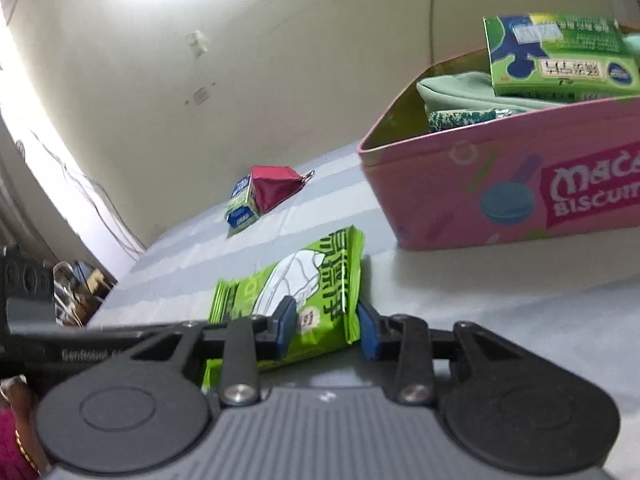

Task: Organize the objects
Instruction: 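Lower the left tool onto the green Dafi wipes pack and grasp it, then carry the wipes pack with the left tool and drop it into the tin, then move the right tool away from the tin toward the Crest toothpaste box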

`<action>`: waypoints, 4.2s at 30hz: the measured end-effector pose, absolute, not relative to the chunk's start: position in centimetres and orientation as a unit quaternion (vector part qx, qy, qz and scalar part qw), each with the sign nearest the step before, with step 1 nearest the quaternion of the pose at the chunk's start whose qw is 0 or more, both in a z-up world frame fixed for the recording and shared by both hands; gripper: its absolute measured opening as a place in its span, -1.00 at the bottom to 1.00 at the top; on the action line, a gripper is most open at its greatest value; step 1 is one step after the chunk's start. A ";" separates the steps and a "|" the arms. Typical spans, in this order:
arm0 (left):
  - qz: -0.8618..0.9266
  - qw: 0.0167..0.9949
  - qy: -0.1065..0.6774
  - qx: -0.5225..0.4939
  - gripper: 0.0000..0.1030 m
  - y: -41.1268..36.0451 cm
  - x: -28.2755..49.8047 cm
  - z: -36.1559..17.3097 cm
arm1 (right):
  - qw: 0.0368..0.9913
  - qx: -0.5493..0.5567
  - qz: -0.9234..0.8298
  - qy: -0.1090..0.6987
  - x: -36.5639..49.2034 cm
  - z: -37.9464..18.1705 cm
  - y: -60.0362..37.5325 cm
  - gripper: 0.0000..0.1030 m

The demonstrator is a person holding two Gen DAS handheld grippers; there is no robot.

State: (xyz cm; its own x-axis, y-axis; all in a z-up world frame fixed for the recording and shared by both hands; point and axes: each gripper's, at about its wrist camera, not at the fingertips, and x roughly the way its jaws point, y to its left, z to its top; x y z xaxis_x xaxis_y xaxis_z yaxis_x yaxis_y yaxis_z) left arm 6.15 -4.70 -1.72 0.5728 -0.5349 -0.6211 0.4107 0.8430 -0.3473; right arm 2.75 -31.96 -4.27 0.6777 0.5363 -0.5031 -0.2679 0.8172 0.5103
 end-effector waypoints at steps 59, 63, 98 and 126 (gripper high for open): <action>-0.455 0.814 0.340 0.123 0.02 -25.9 -2.2 -2.5 | 0.934 0.237 0.030 0.265 -13.0 -5.1 -47.3 -0.31; -0.455 0.813 0.338 0.130 0.00 -25.9 -2.7 -2.2 | 0.932 0.239 0.034 0.270 -13.1 -4.8 -47.3 -0.32; -0.314 0.852 0.398 0.131 0.00 -34.3 26.4 1.7 | 0.899 0.101 0.070 0.420 21.8 1.9 -49.1 -0.37; -0.292 0.892 0.327 0.112 0.25 -29.3 10.2 6.4 | 0.929 0.090 0.066 0.352 5.3 8.2 -45.9 -0.09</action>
State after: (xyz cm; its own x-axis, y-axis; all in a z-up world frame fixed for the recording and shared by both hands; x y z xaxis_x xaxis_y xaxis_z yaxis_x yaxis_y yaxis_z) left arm 10.16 -29.28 6.39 0.6151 -0.4480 -0.6488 0.5944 0.8041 0.0084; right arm 5.34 -45.86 8.23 0.7431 0.1871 -0.6425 -0.0599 0.9749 0.2146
